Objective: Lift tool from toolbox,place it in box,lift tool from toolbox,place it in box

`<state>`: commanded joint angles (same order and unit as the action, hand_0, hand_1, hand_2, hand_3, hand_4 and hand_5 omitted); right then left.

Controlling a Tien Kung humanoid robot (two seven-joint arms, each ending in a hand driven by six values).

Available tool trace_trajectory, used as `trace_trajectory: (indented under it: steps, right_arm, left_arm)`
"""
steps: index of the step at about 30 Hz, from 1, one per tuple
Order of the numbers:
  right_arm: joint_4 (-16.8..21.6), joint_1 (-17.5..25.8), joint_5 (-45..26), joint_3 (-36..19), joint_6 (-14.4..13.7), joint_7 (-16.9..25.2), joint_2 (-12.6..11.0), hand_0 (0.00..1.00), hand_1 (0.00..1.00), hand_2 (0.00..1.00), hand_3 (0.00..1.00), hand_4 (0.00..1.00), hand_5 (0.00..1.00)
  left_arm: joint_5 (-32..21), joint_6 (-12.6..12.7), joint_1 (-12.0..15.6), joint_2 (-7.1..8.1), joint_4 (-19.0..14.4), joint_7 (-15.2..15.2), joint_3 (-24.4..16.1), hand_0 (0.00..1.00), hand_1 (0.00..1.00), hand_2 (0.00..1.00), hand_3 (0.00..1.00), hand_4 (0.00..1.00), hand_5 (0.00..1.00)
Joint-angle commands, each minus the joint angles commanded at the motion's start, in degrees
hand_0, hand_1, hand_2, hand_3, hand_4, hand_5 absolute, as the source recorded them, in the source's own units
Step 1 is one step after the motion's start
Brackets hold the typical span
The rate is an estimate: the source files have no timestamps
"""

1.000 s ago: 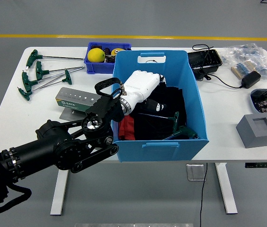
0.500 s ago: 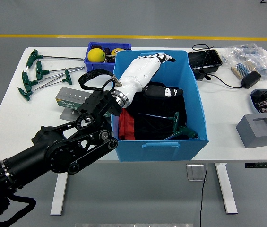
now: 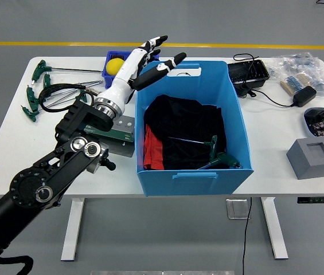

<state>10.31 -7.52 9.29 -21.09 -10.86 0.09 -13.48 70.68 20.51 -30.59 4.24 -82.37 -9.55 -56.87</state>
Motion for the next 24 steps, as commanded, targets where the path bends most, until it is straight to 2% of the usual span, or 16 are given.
trace_trajectory:
  steps: [1,4,7,10,12,16,19,20,24]
  right_arm:
    - [0.0,0.01,0.11,-0.1,0.0,-0.01,0.02,0.681,0.663,0.727,0.572,0.777,0.699]
    - [0.0,0.04,0.58,-0.44,0.05,-0.1,0.05,0.681,0.663,0.727,0.571,0.773,0.696]
    - [0.0,0.08,1.07,-1.07,0.02,-0.17,0.1,0.681,0.663,0.727,0.571,0.773,0.696]
    - [0.0,0.3,1.65,-2.06,-0.12,-0.34,0.32,0.681,0.663,0.726,0.571,0.771,0.694]
    - [0.0,0.37,1.66,-2.32,-0.17,-0.35,0.4,0.681,0.663,0.726,0.571,0.771,0.694]
    - [0.0,0.4,2.08,-2.6,-0.18,-0.5,0.5,0.682,0.662,0.727,0.57,0.77,0.693]
    - [0.0,0.35,1.7,-2.23,-0.15,-0.46,0.53,0.682,0.662,0.727,0.57,0.77,0.693]
    - [0.0,0.34,1.53,-2.1,-0.14,-0.44,0.55,0.681,0.661,0.726,0.57,0.769,0.692]
    - [0.0,0.28,0.6,-1.25,-0.09,-0.33,0.61,0.681,0.661,0.726,0.57,0.769,0.692]
  left_arm:
    - [-2.14,0.15,0.79,0.27,-0.45,0.99,-0.87,0.826,0.835,0.917,0.846,0.998,0.764]
    - [-7.49,-1.74,4.31,1.06,-2.39,4.77,-4.64,0.822,0.819,0.896,0.833,0.992,0.764]
    - [-8.21,-4.1,8.18,0.26,-4.16,6.64,-8.89,0.822,0.819,0.896,0.833,0.992,0.764]
    - [-7.54,-4.79,12.1,-0.87,-5.82,7.63,-12.42,0.815,0.797,0.88,0.827,0.974,0.762]
    - [-7.56,-4.65,13.67,-0.88,-6.31,8.27,-13.18,0.815,0.797,0.88,0.827,0.974,0.762]
    - [-10.49,-4.82,15.77,0.56,-6.98,11.1,-12.5,0.809,0.8,0.867,0.823,0.964,0.77]
    - [-14.49,-4.31,17.33,0.9,-7.0,14.18,-12.21,0.809,0.8,0.867,0.823,0.964,0.77]
    - [-15.41,-4.4,17.85,0.83,-6.95,14.74,-12.43,0.7,0.676,0.741,0.722,0.944,0.779]
    - [-15.21,-5.53,20.36,0.57,-7.07,15.05,-13.84,0.7,0.676,0.741,0.722,0.944,0.779]
